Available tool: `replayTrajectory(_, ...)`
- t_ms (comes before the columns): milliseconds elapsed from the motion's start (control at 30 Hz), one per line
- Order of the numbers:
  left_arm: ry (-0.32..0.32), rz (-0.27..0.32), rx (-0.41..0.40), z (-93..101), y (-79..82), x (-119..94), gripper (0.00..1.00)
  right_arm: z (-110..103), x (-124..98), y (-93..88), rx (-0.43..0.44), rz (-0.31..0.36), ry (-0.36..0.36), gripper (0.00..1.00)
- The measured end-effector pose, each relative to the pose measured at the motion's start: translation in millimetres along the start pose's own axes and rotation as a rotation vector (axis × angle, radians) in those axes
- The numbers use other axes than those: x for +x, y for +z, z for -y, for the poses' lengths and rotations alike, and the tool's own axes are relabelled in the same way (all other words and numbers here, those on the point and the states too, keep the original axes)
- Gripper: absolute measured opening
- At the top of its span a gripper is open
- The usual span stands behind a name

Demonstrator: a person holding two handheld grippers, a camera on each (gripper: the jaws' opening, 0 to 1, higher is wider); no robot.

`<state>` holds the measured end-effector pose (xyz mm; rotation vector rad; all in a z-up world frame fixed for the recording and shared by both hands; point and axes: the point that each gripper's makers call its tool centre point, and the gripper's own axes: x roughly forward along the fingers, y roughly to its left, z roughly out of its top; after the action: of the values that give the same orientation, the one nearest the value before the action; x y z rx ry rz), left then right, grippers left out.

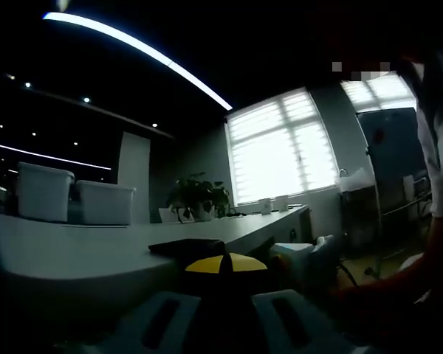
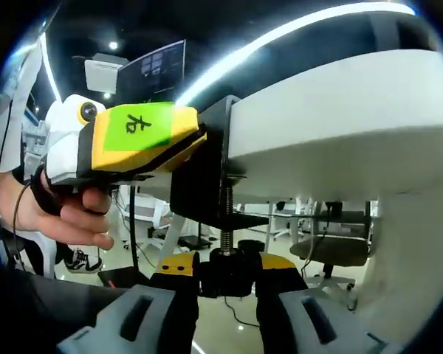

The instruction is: Clamp the fixed fixture on the desktop, loosen the retaining clip, secure it to the edge of the desk, and tighten the retaining clip.

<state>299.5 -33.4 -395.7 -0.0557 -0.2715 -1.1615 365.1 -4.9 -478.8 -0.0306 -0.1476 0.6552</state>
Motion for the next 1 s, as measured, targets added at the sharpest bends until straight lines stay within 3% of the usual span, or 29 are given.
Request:
replayTrajectory(33, -0.001, 0.000, 0.001, 0.0, 0.0, 0.0, 0.01, 5.7, -2.4, -3.2, -0.016, -0.021, -0.046, 0.33)
replayTrajectory(133, -0.005, 0.001, 0.000, 0.0, 0.1, 0.0, 0.01, 4.0, -8.8, -3.5, -0.020, -0.022, -0.076, 0.34)
replayTrajectory(333, -0.003, 0.012, -0.008, -0.2, 0.1, -0.1, 0.01, 3.3, -29.3, 0.0, -0.040, -0.030, -0.216, 0.34)
replayTrajectory(400, -0.004, 0.015, -0.007, -0.3, 0.1, 0.0, 0.01, 9.3, -42.4, 8.2, -0.038, 0.021, -0.328, 0.34)
replayTrajectory(500, -0.002, 0.014, 0.001, -0.1, 0.2, 0.2, 0.01, 11.5, -55.3, 6.4, 0.018, 0.036, -0.416, 0.35)
replayTrajectory(567, -0.001, 0.015, 0.001, -0.1, 0.3, 0.3, 0.01, 8.3, -57.2, 5.9, 0.019, 0.037, -0.423, 0.30)
replayTrajectory(833, 0.006, 0.010, 0.008, 0.4, 0.5, 0.7, 0.01, -11.7, -40.9, 10.1, -0.035, 0.020, -0.433, 0.33)
replayTrajectory(1000, 0.013, 0.012, 0.006, -0.1, 0.6, 0.5, 0.01, -4.3, -27.4, 8.7, -0.055, -0.002, -0.509, 0.35)
